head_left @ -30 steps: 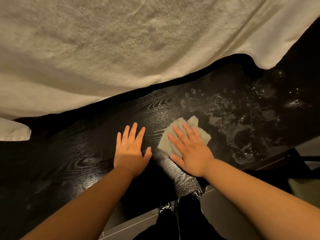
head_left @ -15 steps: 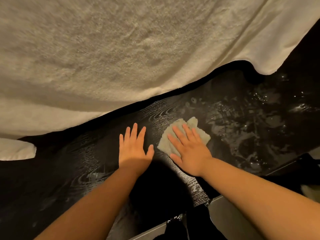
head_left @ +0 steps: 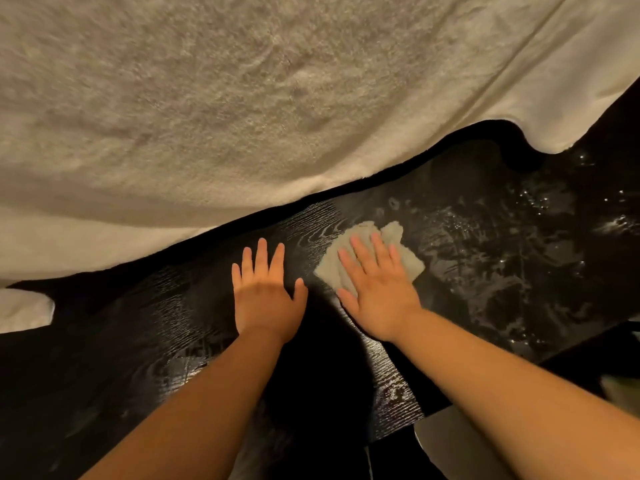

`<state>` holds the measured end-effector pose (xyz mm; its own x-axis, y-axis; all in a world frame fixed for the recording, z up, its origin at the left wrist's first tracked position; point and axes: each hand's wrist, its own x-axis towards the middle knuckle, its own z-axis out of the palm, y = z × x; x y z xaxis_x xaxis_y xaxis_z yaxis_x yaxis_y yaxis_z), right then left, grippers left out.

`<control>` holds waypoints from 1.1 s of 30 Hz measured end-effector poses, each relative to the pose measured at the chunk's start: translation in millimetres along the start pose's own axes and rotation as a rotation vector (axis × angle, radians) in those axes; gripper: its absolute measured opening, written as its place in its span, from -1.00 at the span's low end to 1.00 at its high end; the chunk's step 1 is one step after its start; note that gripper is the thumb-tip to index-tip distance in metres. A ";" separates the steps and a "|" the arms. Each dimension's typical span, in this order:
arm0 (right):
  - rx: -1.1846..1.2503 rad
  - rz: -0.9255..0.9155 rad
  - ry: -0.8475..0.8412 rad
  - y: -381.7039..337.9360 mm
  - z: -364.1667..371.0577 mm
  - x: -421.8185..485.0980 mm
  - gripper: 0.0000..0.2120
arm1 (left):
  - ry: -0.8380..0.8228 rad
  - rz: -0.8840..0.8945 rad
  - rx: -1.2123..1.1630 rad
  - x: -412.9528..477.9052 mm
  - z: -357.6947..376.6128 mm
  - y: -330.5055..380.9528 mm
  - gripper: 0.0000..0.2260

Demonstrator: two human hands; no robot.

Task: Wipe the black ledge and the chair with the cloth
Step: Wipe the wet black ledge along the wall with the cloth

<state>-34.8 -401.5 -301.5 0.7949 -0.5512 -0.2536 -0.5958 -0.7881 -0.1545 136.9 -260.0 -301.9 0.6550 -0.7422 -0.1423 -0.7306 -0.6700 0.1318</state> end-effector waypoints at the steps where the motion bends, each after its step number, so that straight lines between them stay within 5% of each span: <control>1: 0.009 -0.060 0.012 -7.9 4.6 -18.2 -0.28 | 0.003 -0.004 0.002 0.5 -0.8 0.4 -0.31; 6: -0.025 -0.263 0.006 13.1 5.2 2.6 -0.26 | -0.015 -0.017 -0.023 2.4 -1.0 1.7 -0.30; 13: -0.022 0.046 0.014 16.0 -13.9 67.4 -0.24 | -0.019 -0.007 -0.051 -0.4 4.6 -1.2 -0.29; 18: 0.021 -0.193 0.037 -7.7 4.9 0.6 -0.27 | 0.001 -0.014 -0.066 0.6 5.4 -0.8 -0.30; 22: -0.030 -0.297 -0.011 15.9 -4.4 30.2 -0.26 | -0.005 -0.015 -0.054 0.6 3.1 -0.6 -0.30; 29: -0.025 0.149 -0.012 44.5 -39.9 101.1 -0.26 | -0.036 -0.022 -0.046 1.1 1.5 0.1 -0.31; 33: -0.026 0.039 0.033 6.4 -11.0 52.1 -0.27 | -0.046 -0.024 -0.040 1.6 2.3 0.3 -0.30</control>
<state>4.1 -438.3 -305.1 0.7745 -0.5902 -0.2277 -0.6238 -0.7722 -0.1202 137.3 -261.4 -304.3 0.6617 -0.7252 -0.1901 -0.7061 -0.6881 0.1669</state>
